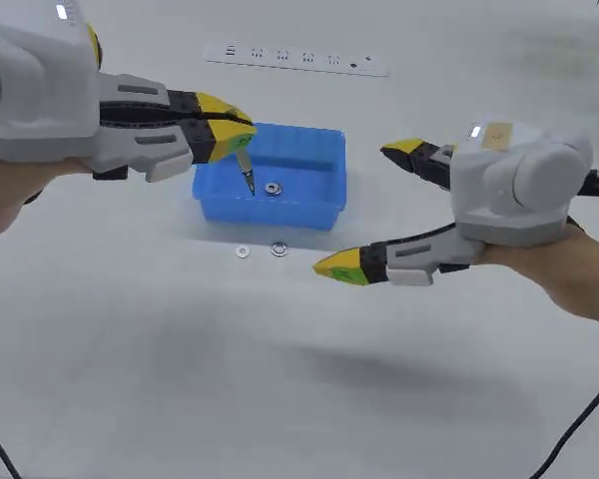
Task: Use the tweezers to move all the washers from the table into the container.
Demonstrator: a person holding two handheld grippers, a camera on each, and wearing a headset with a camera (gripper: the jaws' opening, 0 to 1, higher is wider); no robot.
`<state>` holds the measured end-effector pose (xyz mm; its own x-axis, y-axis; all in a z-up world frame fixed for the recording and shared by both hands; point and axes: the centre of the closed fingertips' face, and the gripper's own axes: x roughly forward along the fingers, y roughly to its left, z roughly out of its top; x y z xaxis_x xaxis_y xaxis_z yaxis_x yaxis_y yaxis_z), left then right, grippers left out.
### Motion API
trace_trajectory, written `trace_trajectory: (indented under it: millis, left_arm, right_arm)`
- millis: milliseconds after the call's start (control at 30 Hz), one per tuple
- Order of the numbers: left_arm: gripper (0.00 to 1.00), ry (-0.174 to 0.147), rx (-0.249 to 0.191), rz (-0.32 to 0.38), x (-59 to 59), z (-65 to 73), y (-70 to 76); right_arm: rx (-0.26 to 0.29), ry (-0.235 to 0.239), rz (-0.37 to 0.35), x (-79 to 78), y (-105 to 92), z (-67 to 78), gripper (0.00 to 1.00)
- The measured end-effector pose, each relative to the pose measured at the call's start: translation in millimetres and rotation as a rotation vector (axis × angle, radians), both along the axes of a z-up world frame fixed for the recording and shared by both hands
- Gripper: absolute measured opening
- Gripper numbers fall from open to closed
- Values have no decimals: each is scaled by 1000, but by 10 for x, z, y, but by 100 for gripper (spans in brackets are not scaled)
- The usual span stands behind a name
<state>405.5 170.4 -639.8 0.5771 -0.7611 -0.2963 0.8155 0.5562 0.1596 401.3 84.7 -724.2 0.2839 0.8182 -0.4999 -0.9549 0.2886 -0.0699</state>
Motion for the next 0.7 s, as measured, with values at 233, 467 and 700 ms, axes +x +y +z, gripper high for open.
trace_trajectory:
  millis: [233,467,700]
  left_arm:
    - [5,19,-2,6,-122,-100,-29]
    - [5,59,18,-11,-255,-304,-47]
    - [5,96,27,10,-287,-543,23]
  right_arm:
    - [-19,51,-9,-200,-144,-127,100]
    - [20,122,-25,-339,-167,-156,100]
    - [-8,159,-15,-448,-196,-263,100]
